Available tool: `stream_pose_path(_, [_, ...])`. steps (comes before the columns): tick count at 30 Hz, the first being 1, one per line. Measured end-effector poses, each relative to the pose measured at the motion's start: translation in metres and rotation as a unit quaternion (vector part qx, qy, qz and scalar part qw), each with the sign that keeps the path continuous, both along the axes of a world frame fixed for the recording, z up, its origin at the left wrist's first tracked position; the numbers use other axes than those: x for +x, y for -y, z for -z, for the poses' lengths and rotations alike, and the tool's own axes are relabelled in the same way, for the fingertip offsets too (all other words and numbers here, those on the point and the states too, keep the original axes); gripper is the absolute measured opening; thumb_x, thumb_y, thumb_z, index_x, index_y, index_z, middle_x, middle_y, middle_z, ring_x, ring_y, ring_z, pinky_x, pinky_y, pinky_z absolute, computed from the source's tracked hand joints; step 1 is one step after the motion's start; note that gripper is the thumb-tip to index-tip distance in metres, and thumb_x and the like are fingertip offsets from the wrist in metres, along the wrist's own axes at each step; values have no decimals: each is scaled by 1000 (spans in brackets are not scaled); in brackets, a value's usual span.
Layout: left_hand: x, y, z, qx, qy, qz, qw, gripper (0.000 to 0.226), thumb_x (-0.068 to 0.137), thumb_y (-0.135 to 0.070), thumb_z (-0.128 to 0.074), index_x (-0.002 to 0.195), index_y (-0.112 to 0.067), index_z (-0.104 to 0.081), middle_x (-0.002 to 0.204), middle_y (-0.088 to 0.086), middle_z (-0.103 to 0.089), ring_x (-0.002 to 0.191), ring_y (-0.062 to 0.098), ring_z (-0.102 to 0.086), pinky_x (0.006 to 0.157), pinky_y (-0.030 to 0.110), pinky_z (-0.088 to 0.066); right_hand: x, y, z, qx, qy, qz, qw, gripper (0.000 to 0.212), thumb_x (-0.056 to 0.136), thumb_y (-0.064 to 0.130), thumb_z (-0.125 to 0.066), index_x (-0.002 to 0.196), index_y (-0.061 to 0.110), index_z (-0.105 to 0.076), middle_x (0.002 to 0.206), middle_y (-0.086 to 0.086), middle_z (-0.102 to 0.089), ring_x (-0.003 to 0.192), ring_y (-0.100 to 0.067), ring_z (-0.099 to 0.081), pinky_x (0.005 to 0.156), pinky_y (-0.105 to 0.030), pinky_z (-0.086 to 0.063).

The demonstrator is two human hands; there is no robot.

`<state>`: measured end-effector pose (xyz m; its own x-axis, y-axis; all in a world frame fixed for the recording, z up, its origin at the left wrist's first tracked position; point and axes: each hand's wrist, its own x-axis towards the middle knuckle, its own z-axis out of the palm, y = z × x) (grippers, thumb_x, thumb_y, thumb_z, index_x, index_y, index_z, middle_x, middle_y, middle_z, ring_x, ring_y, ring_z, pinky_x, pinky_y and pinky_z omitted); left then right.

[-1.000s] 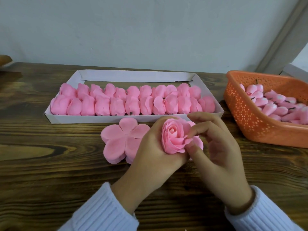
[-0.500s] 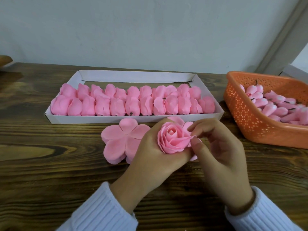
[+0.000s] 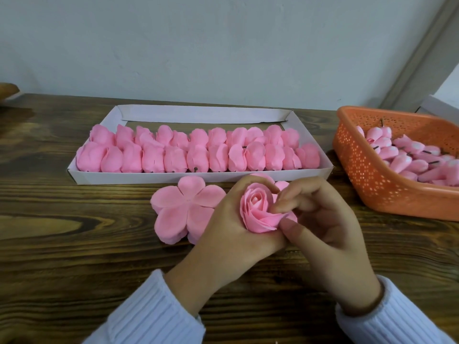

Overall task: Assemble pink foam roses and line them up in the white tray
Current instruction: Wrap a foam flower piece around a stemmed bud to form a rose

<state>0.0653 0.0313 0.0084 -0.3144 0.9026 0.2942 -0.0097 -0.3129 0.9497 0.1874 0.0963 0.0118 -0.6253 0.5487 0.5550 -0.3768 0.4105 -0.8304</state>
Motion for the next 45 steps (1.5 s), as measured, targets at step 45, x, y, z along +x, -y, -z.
stream_pose_path(45, [-3,5,-11,36,166,-45,984,12,61,-32,-72,66,-24,-65,68,10,-64,51,24,-55,48,29,-49,-10,-1,7,-339,164,-185,907,15,89,14,-52,87,0,-53,65,-9,-56,45,-9,-46,37,-14,-31])
